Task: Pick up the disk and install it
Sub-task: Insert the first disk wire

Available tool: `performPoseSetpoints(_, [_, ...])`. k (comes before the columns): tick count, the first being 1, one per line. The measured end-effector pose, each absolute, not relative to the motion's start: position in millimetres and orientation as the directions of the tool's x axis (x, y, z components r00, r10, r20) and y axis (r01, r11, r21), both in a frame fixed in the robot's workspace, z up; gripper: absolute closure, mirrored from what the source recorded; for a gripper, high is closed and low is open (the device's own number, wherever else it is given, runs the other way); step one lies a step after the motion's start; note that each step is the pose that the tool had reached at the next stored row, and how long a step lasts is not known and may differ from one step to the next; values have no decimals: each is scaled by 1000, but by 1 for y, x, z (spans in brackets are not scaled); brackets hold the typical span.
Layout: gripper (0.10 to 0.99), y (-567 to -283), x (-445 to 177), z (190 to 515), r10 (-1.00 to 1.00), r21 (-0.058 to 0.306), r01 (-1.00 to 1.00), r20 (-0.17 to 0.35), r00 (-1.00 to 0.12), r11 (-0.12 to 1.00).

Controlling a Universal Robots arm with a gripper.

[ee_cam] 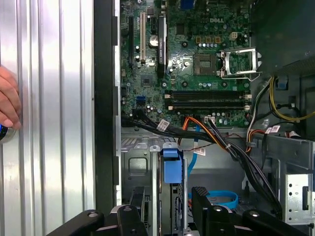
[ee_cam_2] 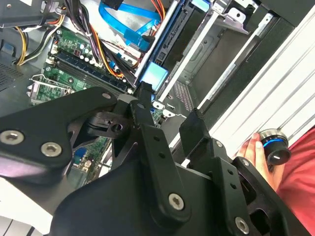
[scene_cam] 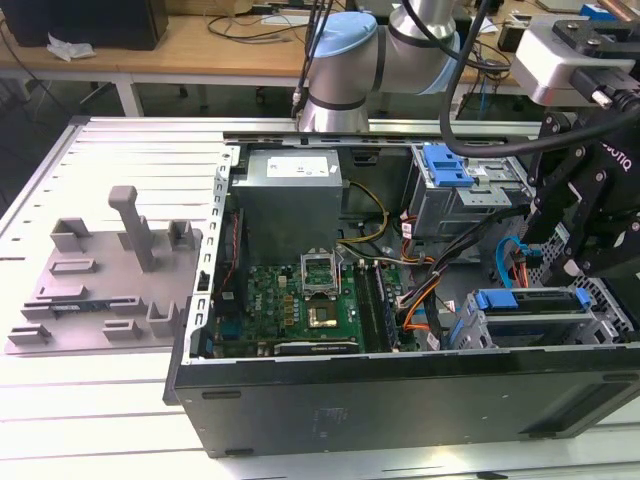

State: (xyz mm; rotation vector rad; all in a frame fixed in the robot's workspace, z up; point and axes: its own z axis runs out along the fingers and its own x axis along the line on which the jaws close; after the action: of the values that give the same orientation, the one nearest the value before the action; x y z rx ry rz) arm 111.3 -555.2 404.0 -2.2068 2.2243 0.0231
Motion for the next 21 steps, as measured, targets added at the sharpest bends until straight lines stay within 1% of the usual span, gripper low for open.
performPoseSetpoints(11, [580,-554,111,404,-1000,5,-1000,-14,-8,8])
performPoseSetpoints(12, [580,-543,111,404,-1000,4,-1000,17,-8,8])
performPoseSetpoints(14, [580,-534,111,404,-999,4,-1000,38,-8,8])
performPoseSetpoints(16, [580,-518,111,404,-997,4,-1000,71,-8,8])
performPoseSetpoints(19, [580,-498,111,404,-995,4,-1000,101,-8,8])
performPoseSetpoints(21, [580,-487,111,404,-991,4,-1000,137,-8,8])
